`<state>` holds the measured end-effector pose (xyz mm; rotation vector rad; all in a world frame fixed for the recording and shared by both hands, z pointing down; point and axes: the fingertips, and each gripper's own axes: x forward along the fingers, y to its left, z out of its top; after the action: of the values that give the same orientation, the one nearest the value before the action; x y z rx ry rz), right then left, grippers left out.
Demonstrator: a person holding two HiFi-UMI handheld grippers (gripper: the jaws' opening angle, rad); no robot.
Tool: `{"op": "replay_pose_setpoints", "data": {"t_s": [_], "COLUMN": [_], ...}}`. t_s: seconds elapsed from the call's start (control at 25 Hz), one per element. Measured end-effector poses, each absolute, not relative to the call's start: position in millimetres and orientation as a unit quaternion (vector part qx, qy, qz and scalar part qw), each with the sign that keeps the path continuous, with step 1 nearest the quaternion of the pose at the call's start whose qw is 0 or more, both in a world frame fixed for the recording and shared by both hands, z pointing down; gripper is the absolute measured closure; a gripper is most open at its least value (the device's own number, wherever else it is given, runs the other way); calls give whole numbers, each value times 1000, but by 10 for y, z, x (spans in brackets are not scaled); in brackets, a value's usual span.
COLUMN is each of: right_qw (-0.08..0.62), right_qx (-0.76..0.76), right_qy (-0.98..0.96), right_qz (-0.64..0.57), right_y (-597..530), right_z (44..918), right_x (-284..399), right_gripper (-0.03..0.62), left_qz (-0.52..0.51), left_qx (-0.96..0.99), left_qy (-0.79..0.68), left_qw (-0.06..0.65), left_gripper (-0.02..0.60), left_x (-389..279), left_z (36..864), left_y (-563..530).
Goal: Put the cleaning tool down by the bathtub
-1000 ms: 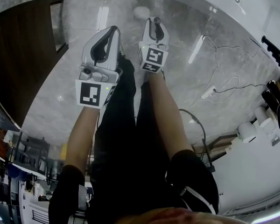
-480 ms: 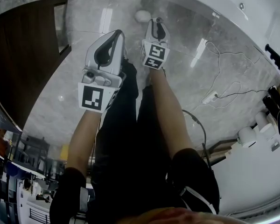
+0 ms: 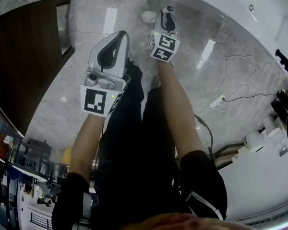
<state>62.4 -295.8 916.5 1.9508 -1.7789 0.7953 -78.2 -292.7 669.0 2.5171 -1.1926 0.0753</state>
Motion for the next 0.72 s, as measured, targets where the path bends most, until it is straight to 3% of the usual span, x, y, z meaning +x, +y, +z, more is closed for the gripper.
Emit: {"op": "replay_pose_setpoints", "data": {"t_s": [0.72], "right_qw": [183], "right_qx": [698], "right_qy": [-632], "right_qz": [282], "right_y": [-3313], "right_z": [9310], "right_x": [645], "right_gripper": [505], "left_qz": [20], "left_qx": [885], "left_qy": [-427], "left_qw": [186], "left_gripper": [574], "left_x": [-874], "left_z": [6823], "left_y": [-3010]}}
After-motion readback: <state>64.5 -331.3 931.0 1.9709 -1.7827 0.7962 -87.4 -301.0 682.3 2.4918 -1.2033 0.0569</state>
